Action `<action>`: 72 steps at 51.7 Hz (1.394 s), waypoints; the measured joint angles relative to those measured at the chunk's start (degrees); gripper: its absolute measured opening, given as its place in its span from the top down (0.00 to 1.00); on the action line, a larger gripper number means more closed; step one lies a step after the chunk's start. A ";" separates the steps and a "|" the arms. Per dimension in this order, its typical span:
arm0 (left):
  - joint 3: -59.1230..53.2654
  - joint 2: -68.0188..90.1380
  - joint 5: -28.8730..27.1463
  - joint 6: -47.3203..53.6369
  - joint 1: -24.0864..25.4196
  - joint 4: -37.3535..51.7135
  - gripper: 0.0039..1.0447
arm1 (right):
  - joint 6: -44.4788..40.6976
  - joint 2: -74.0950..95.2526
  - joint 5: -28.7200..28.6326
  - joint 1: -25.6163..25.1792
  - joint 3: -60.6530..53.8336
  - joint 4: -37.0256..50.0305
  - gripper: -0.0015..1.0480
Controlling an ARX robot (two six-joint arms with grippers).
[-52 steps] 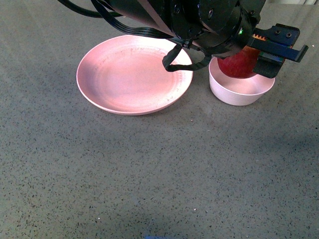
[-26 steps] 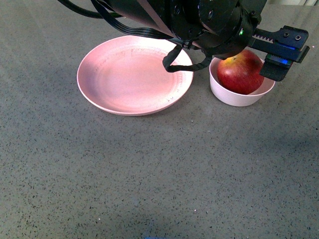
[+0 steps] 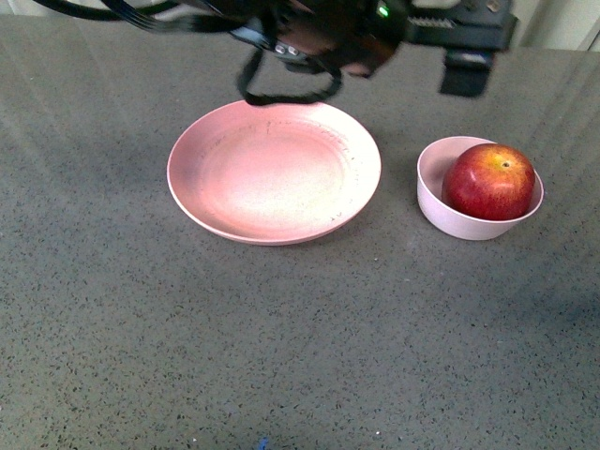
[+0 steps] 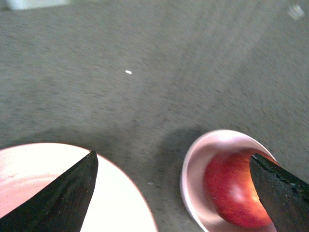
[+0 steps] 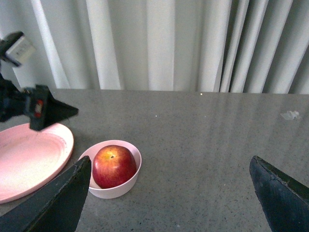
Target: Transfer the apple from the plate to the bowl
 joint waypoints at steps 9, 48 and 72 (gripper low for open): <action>-4.85 -5.14 -1.99 -2.69 11.30 0.33 0.08 | -0.02 0.00 0.02 0.00 0.00 0.00 0.09; -58.55 -41.31 -13.25 8.20 28.15 43.15 0.98 | 0.00 0.00 0.00 0.00 0.00 0.00 0.09; -72.70 -59.06 -7.43 8.46 34.29 40.09 0.99 | -0.02 0.00 0.02 0.00 0.00 0.00 0.09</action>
